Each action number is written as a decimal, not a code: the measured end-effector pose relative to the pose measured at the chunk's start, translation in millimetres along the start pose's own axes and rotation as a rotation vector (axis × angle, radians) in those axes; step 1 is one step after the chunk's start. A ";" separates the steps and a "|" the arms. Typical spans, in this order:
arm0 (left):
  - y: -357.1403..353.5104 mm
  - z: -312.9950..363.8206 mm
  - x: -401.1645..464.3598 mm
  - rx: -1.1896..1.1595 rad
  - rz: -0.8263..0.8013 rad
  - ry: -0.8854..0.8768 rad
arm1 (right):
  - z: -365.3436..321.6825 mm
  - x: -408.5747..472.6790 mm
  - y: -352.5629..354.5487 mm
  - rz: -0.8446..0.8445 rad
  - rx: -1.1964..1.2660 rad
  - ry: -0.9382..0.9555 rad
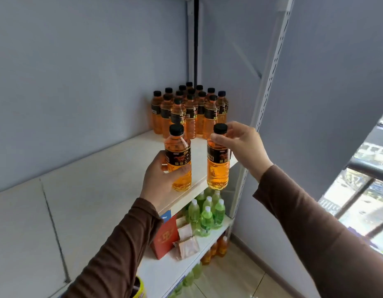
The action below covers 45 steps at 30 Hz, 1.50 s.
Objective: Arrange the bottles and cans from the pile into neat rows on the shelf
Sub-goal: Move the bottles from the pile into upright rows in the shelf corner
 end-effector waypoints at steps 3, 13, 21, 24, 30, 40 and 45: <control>-14.1 -11.0 40.7 -0.014 0.007 0.024 | 15.1 43.1 -0.6 -0.020 -0.026 -0.006; -41.2 -41.1 119.3 -0.062 0.069 0.078 | 50.8 167.0 -27.5 -0.110 -0.285 0.087; -68.8 -52.1 152.7 -0.044 0.180 0.122 | 74.6 224.1 -44.3 -0.179 -0.406 0.299; -83.3 -53.8 162.7 -0.051 0.247 0.158 | 83.0 241.1 -47.2 -0.250 -0.413 0.357; -106.8 -53.2 176.9 0.011 0.378 0.198 | 89.7 265.2 -46.8 -0.297 -0.444 0.489; -117.7 -58.4 188.1 0.212 0.475 0.191 | 77.8 280.4 -41.4 -0.328 -0.539 0.721; -117.0 -83.0 176.7 0.277 0.397 0.226 | 75.0 284.5 -44.1 -0.473 -0.558 0.724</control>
Point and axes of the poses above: each hand's wrist, its own x-axis towards the middle knuckle, its own y-axis out of the back of the hand, z = x × y, the point moved 3 cm from there along x, towards the middle knuckle
